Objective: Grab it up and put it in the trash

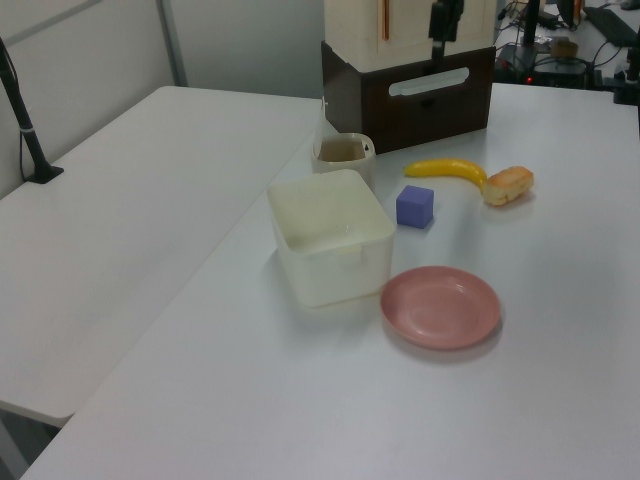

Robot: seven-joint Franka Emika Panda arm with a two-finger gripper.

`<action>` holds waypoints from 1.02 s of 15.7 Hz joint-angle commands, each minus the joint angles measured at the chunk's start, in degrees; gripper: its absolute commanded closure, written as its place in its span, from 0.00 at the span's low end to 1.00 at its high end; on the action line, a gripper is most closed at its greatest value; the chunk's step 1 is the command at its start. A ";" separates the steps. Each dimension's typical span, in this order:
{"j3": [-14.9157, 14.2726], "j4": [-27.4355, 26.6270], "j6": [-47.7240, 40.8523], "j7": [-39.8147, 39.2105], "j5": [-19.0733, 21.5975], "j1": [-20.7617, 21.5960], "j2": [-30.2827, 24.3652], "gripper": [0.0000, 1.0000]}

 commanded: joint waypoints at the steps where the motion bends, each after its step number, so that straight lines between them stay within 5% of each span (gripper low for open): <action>1: -0.28 -7.88 0.15 3.01 1.22 -0.55 -7.51 0.00; 9: 0.07 -21.94 2.69 3.28 2.98 0.41 -17.19 0.00; 16: 0.25 -23.89 6.66 10.31 4.03 2.70 -16.67 0.00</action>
